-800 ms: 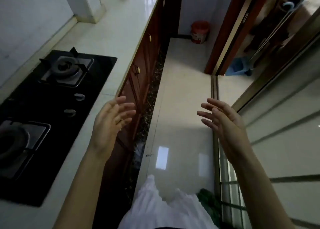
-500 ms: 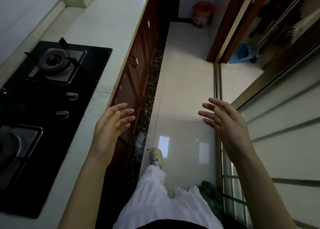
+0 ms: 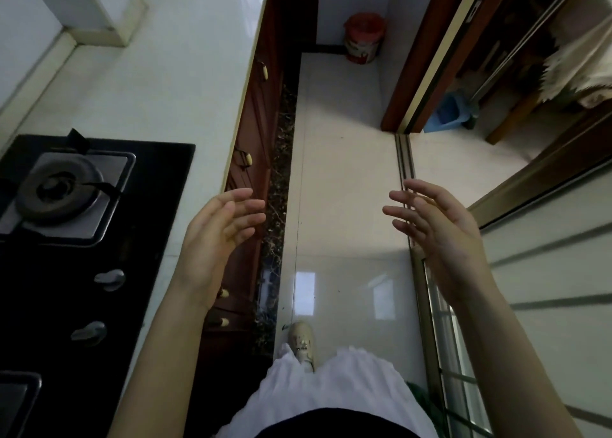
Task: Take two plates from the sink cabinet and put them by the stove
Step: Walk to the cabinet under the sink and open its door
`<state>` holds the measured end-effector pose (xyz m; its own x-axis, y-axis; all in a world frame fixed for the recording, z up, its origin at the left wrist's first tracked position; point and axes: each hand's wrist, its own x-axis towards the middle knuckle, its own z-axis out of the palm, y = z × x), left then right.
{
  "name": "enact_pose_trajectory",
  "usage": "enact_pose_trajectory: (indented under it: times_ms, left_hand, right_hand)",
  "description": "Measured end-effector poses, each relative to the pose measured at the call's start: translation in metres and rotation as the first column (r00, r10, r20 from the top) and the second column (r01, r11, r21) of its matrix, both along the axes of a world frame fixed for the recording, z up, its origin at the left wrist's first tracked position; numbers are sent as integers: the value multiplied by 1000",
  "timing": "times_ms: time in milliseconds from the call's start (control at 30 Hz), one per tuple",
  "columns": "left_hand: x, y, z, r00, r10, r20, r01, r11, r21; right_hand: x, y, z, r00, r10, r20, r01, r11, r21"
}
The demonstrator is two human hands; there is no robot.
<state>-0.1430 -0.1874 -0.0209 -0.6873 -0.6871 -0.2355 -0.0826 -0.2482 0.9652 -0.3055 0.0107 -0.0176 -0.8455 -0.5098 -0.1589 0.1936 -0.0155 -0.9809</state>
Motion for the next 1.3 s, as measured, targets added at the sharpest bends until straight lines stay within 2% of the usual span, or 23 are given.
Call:
enact_pose_trajectory:
  times_ms: [233, 467, 600, 933, 1067, 1300]
  left_hand:
    - [-23, -42, 6, 996, 85, 23, -86, 996, 22]
    - [-76, -69, -4, 988, 113, 105, -121, 990, 73]
    - [-126, -87, -9, 990, 107, 95, -115, 990, 86]
    - [-310, -146, 5, 999, 38, 23, -40, 995, 94]
    - [-368, -173, 8, 994, 107, -12, -105, 985, 141]
    - [-436, -219, 2, 983, 182, 18, -180, 948, 263]
  right_hand:
    - [-32, -40, -1, 998, -42, 55, 42, 999, -5]
    - [-82, -80, -9, 1000, -9, 19, 8, 998, 57]
    - [-134, -93, -18, 999, 12, 50, -16, 996, 84]
    - [-310, -125, -12, 993, -85, 87, 76, 992, 102]
    - [-367, -146, -13, 993, -53, 105, 41, 993, 114]
    - [-440, -197, -27, 983, 46, 177, -67, 991, 113]
